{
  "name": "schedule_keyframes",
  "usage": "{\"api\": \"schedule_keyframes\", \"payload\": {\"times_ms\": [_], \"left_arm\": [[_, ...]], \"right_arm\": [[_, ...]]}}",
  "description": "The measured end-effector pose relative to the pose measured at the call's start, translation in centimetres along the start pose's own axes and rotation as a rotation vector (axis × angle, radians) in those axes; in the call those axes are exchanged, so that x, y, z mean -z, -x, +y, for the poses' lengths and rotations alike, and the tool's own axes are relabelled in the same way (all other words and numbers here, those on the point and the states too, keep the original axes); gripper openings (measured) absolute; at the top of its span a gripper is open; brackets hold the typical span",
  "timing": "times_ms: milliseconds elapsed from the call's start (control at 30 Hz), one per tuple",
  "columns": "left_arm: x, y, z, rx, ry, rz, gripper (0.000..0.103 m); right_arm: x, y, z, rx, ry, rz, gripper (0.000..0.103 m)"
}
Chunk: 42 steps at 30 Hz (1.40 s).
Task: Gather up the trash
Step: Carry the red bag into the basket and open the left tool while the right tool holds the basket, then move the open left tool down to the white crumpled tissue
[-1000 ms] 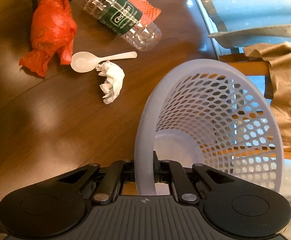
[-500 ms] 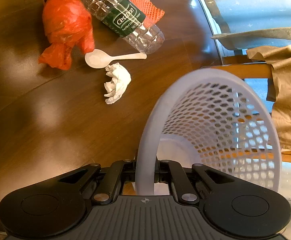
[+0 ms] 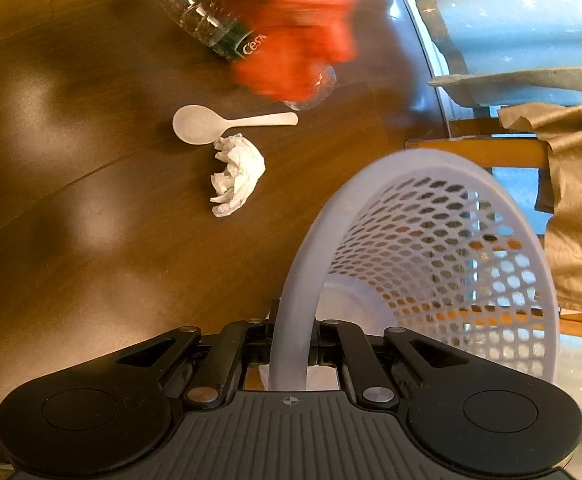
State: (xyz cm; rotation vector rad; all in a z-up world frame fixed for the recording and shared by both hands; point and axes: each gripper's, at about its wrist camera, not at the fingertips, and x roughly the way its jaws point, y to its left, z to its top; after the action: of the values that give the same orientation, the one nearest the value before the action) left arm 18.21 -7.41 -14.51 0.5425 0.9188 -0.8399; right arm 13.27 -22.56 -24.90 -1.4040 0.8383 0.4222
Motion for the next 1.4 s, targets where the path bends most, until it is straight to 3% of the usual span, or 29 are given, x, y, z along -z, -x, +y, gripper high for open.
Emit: {"api": "schedule_keyframes", "payload": {"times_ms": [367, 733, 767, 867, 1100, 1400], "left_arm": [[-7.0, 4.5, 0.1, -0.011, -0.046, -0.112, 0.008], [-12.8, 1.8, -1.7, 0.050, -0.130, -0.149, 0.009], [-13.5, 1.5, -1.9, 0.061, -0.124, -0.164, 0.012], [-14.8, 0.6, -1.6, 0.083, -0.073, -0.213, 0.035], [-13.2, 2.1, 0.5, 0.024, -0.021, -0.258, 0.035], [-8.6, 1.1, 4.6, -0.095, 0.065, -0.171, 0.035]], "right_arm": [[-0.5, -0.3, 0.3, 0.000, 0.025, 0.011, 0.002], [-1.5, -0.8, -0.1, -0.006, 0.024, 0.004, 0.002], [-1.5, -0.8, -0.1, -0.006, 0.022, 0.004, 0.002], [-1.5, -0.8, -0.1, -0.007, 0.020, 0.004, 0.002], [-1.6, -0.8, -0.3, -0.007, 0.005, 0.003, 0.002], [-1.3, -0.7, -0.4, -0.003, -0.002, 0.003, 0.002]]}}
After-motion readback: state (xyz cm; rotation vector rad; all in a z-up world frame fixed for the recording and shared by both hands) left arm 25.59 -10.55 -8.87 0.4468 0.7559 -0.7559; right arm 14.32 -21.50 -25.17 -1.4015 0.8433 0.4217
